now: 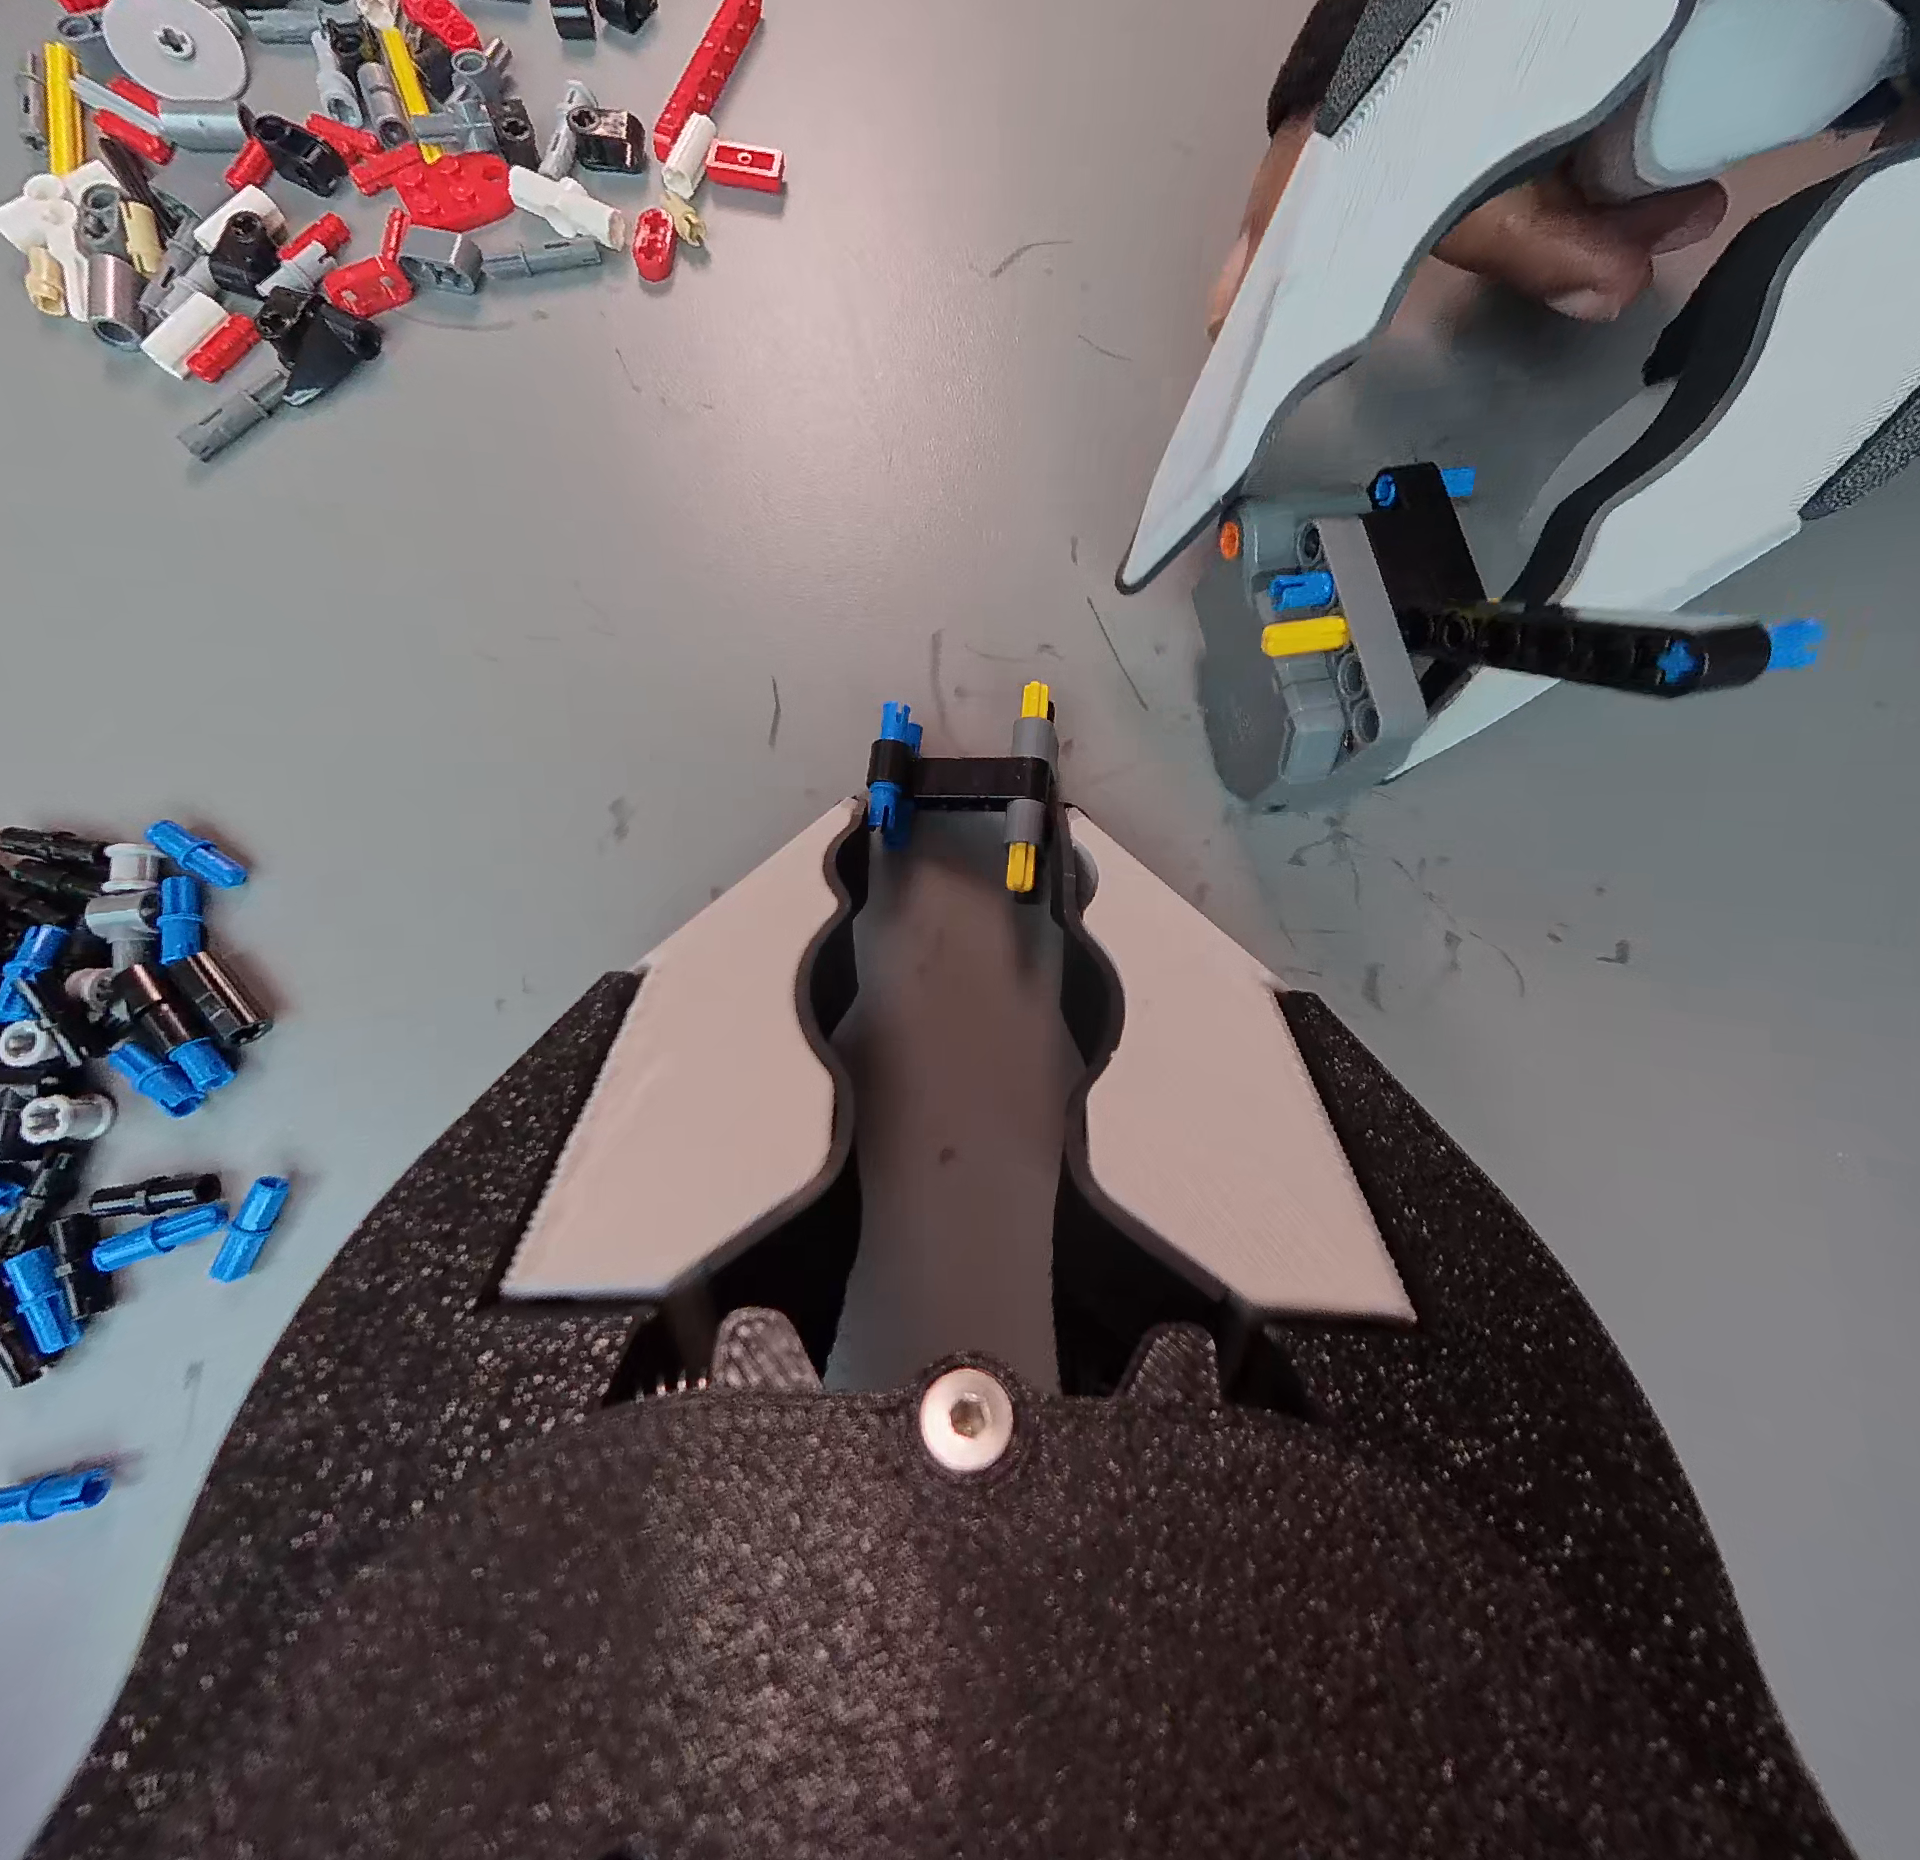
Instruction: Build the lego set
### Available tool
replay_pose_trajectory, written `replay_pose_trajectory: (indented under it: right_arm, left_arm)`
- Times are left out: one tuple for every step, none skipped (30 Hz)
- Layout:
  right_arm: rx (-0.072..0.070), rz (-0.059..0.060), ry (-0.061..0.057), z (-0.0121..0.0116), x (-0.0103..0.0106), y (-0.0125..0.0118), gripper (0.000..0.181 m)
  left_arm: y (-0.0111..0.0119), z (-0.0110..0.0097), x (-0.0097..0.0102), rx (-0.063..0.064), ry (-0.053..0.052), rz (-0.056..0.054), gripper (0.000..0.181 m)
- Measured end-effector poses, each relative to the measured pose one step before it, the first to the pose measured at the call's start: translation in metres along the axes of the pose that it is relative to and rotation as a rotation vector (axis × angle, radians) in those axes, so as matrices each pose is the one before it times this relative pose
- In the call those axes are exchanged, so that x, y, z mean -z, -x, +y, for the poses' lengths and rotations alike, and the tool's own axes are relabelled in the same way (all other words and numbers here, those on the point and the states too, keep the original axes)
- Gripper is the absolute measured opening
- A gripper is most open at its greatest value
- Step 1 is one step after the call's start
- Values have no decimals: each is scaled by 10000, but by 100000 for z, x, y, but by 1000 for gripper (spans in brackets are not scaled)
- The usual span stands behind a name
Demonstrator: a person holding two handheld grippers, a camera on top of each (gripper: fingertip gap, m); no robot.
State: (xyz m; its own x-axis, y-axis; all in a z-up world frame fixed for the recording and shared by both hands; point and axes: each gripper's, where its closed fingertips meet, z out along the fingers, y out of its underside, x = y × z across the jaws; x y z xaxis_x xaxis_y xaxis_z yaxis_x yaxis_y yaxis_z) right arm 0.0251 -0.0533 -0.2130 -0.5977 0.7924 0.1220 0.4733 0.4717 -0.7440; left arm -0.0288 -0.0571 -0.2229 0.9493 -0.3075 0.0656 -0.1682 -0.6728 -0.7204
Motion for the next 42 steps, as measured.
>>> replay_pose_trajectory:
  right_arm:
    - [59,-67,82,-23,-139,239,53]
    - [10,-18,62,-60,-92,243,52]
    - [16,122,78,-26,-47,67,52]
    - [-32,182,128,30,-14,-31,52]
    - [-29,185,138,58,15,-31,52]
    - [-71,202,143,68,12,-28,51]
    - [-92,202,142,82,30,-20,51]
    - [-134,248,158,115,36,-85,51]
    - [-221,295,153,112,21,-162,51]
    - [-310,291,107,96,18,-162,51]
    - [-440,263,110,143,6,-133,50]
    - [-466,149,84,115,-9,9,51]
    - [-286,93,16,75,20,72,51]
    - [-124,83,31,120,36,33,51]
    - [-79,72,-12,32,45,-10,51]
    - [-66,29,-10,22,10,-12,51]
    - [-15,-8,-22,-18,-6,5,51]
    - [60,-41,-34,-14,-3,29,52]
    - [51,-117,-22,5,31,114,54]
    - [30,-168,-30,-16,81,163,60]
    - [87,-133,-151,-166,188,105,64]
    - [194,-110,-245,-296,303,96,69]
    - [246,-32,-339,-434,427,-32,72]
    - [235,36,-475,-632,508,-147,75]
    - [115,34,-617,-848,549,-189,77]
    - [-64,61,-687,-1000,563,-307,80]
    - [-178,96,-691,-1032,530,-410,80]
    - [-232,114,-625,-960,445,-469,80]
    - [-243,119,-481,-731,337,-493,80]
    - [-207,170,-352,-487,246,-542,80]
    - [-117,256,-249,-277,179,-600,79]
    - [-23,275,-152,-105,134,-581,78]
    - [22,249,-57,32,80,-493,77]
    - [42,219,-62,13,61,-409,76]
    - [34,151,-106,-79,55,-260,74]
    - [3,101,-101,-129,47,-162,71]
    - [-9,57,-99,-140,40,-87,68]
    - [-5,46,-103,-148,44,-63,66]
    - [1,56,-86,-115,46,-92,64]
    - [7,16,-43,-38,19,-36,63]
    - [9,18,-7,26,11,-43,63]
    - [24,40,-47,-36,21,-59,62]
  left_arm:
    - [-34,14,10,-20,0,1,34]
    - [-28,0,-4,-17,0,0,35]
    - [-26,1,-1,-13,0,2,34]
    - [-21,7,5,-6,1,9,34]
    - [-22,-1,-2,-3,1,10,35]
    - [-13,-3,-3,-4,-1,4,34]
    - [-5,2,3,-6,-2,-2,34]
    - [-4,-1,-1,-9,-3,-8,34]
    - [-2,-7,7,-10,-2,-10,34]
    - [1,2,3,-3,-2,-8,34]
    - [16,-1,1,7,-2,-8,34]
    - [14,4,-9,13,0,0,34]
    - [13,-1,2,18,1,4,34]
    - [27,-1,3,21,-1,-1,34]
    - [12,3,-9,16,-1,0,34]
    - [9,3,5,11,0,1,34]
    - [4,-6,-5,10,-1,1,34]
    - [11,2,4,10,-1,1,34]
    - [14,-5,-2,10,-1,1,34]
    - [16,1,4,12,-2,-4,34]
    - [28,-2,3,16,-4,-15,34]
    - [39,1,8,19,-4,-10,34]
    - [13,-5,0,16,-2,5,34]
    - [-5,2,5,12,-1,11,34]
    - [-1,-5,-2,10,-1,11,34]
    - [-9,-6,-4,9,0,11,34]
    - [-4,2,5,9,-1,11,34]
    - [-1,-5,-2,10,-1,11,34]
    - [-2,0,4,10,-2,10,34]
    - [3,-7,-3,10,-2,8,34]
    - [11,1,6,11,-3,7,34]
    - [6,-3,3,11,-4,4,34]
    - [9,-3,1,9,-3,-4,34]
    - [34,-9,-4,10,-4,-13,34]
    - [58,-29,12,17,-14,-31,34]
    - [55,-33,18,21,-23,-19,34]
    - [16,-10,1,28,-7,11,34]
    - [33,11,-15,36,10,16,34]
    - [2,10,-4,29,8,16,34]
    - [13,7,-2,17,1,12,34]
    - [2,-8,-5,7,-2,4,34]
    - [5,0,0,-1,0,-3,34]
